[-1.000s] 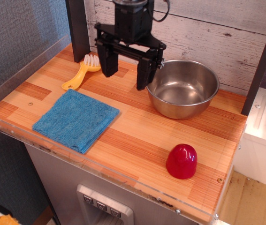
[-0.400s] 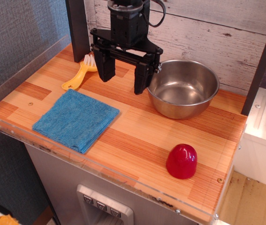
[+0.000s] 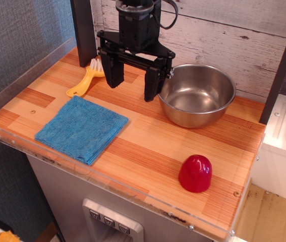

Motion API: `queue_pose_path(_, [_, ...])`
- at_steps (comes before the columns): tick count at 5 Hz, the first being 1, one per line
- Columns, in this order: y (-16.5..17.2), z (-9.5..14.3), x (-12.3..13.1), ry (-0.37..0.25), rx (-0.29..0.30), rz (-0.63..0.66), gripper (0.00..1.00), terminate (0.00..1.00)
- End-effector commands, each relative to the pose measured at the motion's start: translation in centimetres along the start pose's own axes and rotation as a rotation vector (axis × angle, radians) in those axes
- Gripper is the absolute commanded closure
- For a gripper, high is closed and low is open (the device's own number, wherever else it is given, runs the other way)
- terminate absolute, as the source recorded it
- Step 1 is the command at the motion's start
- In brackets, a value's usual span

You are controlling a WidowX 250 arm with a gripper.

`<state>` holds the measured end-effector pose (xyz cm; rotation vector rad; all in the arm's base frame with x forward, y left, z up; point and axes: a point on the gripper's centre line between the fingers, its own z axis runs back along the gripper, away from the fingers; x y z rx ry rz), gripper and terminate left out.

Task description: Place the red item close to the bottom right hand side of the table.

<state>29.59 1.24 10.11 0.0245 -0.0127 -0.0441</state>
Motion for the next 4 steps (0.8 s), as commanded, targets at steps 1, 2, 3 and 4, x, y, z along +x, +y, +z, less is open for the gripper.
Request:
queue_pose_path(1, [0.18,1.63,0.02,-0.047,0.005,0.008,0.00,0.00])
queue_pose_path(2, [0.18,1.63,0.02,-0.047,0.005,0.008,0.00,0.00])
queue_pose_path(3, [0.18,1.63,0.02,-0.047,0.005,0.008,0.00,0.00])
queue_pose_path(4, [0.18,1.63,0.02,-0.047,0.005,0.008,0.00,1.00])
